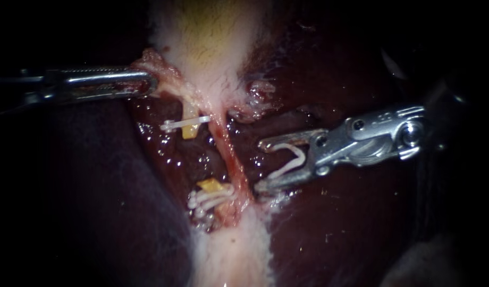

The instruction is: Clipping first clip right tube

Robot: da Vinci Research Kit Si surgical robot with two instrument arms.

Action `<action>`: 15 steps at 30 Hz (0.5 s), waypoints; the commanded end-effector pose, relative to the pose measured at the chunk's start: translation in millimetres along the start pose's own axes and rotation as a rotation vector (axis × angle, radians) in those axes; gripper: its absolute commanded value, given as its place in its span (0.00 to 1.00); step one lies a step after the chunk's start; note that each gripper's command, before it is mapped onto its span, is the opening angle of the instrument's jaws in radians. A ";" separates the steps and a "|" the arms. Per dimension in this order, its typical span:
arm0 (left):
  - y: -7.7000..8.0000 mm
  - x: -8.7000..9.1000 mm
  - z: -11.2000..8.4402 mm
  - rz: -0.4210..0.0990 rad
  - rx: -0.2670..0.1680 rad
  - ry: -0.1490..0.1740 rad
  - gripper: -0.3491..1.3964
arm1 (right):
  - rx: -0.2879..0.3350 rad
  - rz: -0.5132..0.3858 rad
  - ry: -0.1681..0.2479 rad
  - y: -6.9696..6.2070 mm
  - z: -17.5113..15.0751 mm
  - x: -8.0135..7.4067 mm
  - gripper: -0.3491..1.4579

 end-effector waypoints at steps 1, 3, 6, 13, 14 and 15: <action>0.0 0.0 0.0 0.000 -0.001 0.000 0.00 | 0.007 0.003 0.008 0.1 0.4 -0.1 0.46; -0.1 0.0 0.0 -0.001 -0.001 0.000 0.00 | 0.020 0.015 0.017 0.2 1.1 -0.1 0.46; -0.3 0.0 0.1 -0.001 0.000 0.000 0.00 | 0.038 0.026 0.018 0.1 2.4 -0.4 0.46; -0.3 0.0 0.1 -0.001 0.003 0.000 0.00 | 0.074 0.040 0.022 0.0 5.2 -1.2 0.46; -0.3 0.0 0.1 -0.001 0.003 0.000 0.00 | 0.077 0.046 0.023 0.0 5.4 -1.3 0.46; -0.3 0.0 0.1 -0.001 0.003 0.000 0.00 | 0.082 0.046 0.028 0.0 5.7 -1.4 0.46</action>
